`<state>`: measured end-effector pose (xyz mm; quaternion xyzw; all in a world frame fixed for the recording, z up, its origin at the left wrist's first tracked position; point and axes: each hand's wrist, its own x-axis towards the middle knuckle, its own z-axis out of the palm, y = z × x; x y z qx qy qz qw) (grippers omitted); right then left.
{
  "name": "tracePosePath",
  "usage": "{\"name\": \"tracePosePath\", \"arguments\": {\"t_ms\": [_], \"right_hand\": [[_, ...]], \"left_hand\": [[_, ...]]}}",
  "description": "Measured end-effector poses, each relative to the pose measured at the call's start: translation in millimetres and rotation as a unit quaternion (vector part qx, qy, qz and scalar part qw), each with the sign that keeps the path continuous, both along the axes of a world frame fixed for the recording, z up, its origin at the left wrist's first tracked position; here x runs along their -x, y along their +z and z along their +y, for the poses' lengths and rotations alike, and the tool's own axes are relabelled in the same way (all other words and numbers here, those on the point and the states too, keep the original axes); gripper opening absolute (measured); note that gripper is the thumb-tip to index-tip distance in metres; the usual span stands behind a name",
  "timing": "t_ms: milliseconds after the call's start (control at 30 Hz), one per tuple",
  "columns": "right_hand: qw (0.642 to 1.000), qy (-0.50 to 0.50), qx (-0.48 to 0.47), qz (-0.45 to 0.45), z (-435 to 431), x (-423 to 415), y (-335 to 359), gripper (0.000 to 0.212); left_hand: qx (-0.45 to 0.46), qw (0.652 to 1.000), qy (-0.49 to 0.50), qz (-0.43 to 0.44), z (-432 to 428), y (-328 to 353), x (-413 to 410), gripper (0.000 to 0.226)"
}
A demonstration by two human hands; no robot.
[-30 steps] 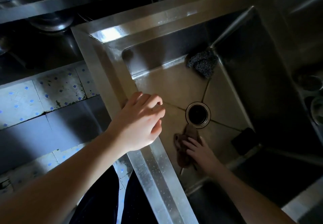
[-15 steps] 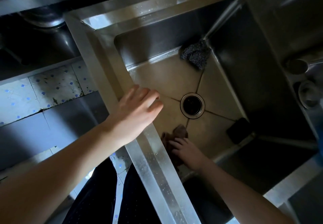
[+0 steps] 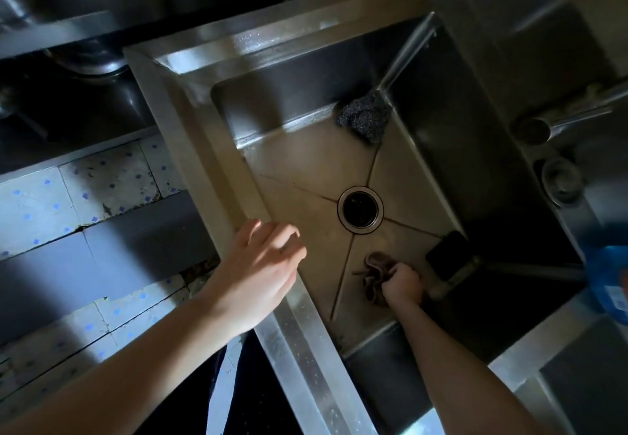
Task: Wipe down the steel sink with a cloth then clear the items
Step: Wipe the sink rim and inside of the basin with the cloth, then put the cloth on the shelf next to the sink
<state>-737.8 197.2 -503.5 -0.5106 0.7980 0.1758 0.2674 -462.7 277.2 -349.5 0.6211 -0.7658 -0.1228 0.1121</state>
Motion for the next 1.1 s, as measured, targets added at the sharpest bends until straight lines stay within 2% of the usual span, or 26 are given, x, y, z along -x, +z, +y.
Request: {"name": "tracePosePath", "arguments": {"t_ms": [100,233,300,400,467,533,700,900,1100], "right_hand": [[0.999,-0.033,-0.019,-0.018,16.6,-15.4,0.1,0.023],[0.982,-0.142,-0.02,-0.127,33.0,-45.7,0.9,0.028],[0.955,-0.229,-0.008,-0.189,32.8,-64.1,4.8,0.033],[0.886,-0.354,0.001,-0.298,20.8,-92.7,16.0,0.036],[0.849,-0.389,0.03,-0.355,5.5,-113.7,27.8,0.032],[0.829,-0.4,0.074,-0.384,-11.5,-135.7,42.9,0.026],[0.837,-0.336,0.169,-0.398,-51.2,-179.8,88.8,0.026],[0.895,-0.219,0.22,-0.321,-68.0,-192.0,135.4,0.033],[0.877,-0.219,0.281,-0.323,-68.6,-196.4,172.7,0.033]], "left_hand": [[0.007,1.0,0.016,-0.003,-8.2,-0.3,-7.4,0.006],[0.03,0.999,0.026,0.022,-15.9,-1.2,-13.6,0.008],[0.034,0.999,0.023,0.026,-22.7,-1.5,-22.3,0.01],[0.028,0.999,0.028,0.018,-40.3,-0.9,-44.5,0.015],[0.024,1.0,0.019,0.005,-53.7,0.6,-61.1,0.016],[0.019,1.0,0.007,0.0,-66.1,4.4,-78.1,0.017],[0.052,0.998,-0.024,0.003,-90.4,26.4,-120.8,0.018],[0.081,0.996,-0.021,0.032,-126.7,57.2,-157.5,0.013],[0.063,0.997,-0.03,0.029,-156.7,83.9,-172.4,0.012]]}}
